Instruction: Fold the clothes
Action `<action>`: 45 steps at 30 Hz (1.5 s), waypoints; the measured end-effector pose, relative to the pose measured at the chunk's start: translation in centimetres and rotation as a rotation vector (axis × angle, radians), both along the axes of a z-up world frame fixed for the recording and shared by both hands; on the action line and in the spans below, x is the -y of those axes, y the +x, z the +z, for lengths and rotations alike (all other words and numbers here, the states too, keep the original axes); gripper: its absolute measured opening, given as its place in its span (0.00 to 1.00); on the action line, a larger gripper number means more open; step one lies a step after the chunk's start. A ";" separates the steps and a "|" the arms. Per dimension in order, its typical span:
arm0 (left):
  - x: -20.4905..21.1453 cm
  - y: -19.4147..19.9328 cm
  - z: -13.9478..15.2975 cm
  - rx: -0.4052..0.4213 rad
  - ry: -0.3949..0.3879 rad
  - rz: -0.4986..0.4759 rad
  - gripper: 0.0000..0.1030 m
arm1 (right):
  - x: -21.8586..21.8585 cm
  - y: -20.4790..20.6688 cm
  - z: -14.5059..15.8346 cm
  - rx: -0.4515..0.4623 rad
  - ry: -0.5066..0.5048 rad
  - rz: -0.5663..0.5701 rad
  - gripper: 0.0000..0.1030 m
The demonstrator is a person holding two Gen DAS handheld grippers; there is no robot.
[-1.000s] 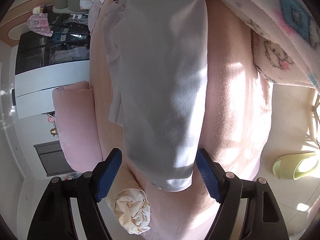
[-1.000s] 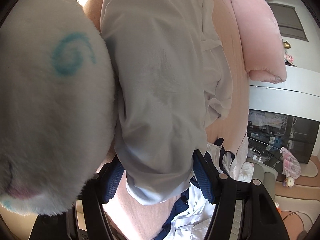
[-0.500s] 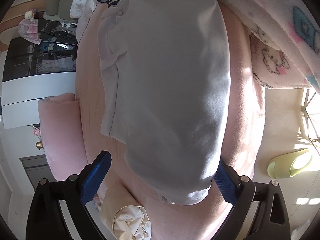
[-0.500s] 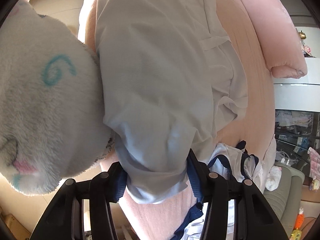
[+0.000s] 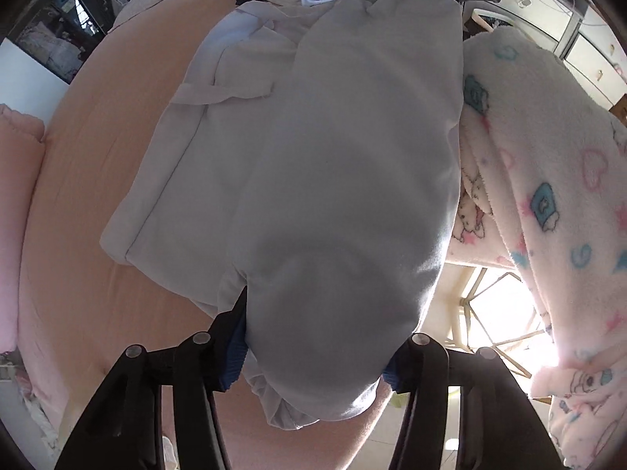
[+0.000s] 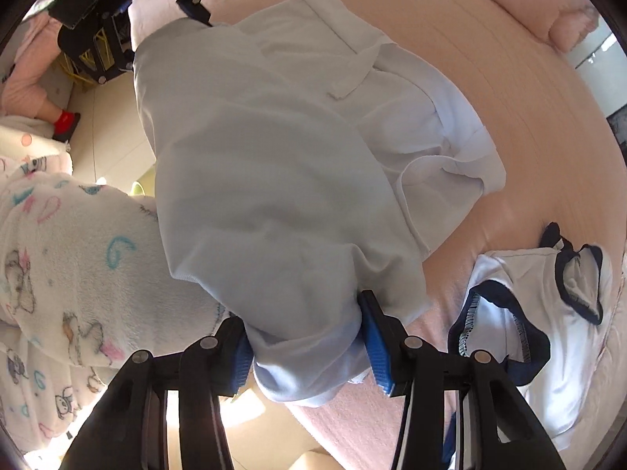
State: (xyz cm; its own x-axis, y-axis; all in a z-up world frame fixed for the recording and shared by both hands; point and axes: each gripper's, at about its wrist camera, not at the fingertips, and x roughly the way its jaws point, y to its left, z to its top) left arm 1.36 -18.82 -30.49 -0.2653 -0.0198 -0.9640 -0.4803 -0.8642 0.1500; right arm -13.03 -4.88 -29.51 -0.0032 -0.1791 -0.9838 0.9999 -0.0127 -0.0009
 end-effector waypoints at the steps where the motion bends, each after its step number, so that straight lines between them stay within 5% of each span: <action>1: 0.5 -0.2 0.2 0.005 0.040 0.030 0.45 | -0.2 -0.4 0.1 0.029 -0.016 -0.024 0.40; 8: 4.9 -2.2 1.3 0.052 0.352 0.307 0.42 | -1.1 -3.3 0.5 0.208 -0.082 -0.185 0.39; 15: 7.5 -3.4 1.5 0.077 0.504 0.447 0.42 | -2.3 -4.1 1.0 0.303 -0.134 -0.301 0.39; 34: 15.1 -4.6 0.6 0.057 0.805 0.853 0.42 | -1.5 -10.4 4.0 0.462 -0.301 -0.610 0.39; 45: 17.5 -6.2 -0.5 0.044 0.851 1.004 0.42 | -0.1 -13.9 2.5 0.503 -0.294 -0.799 0.40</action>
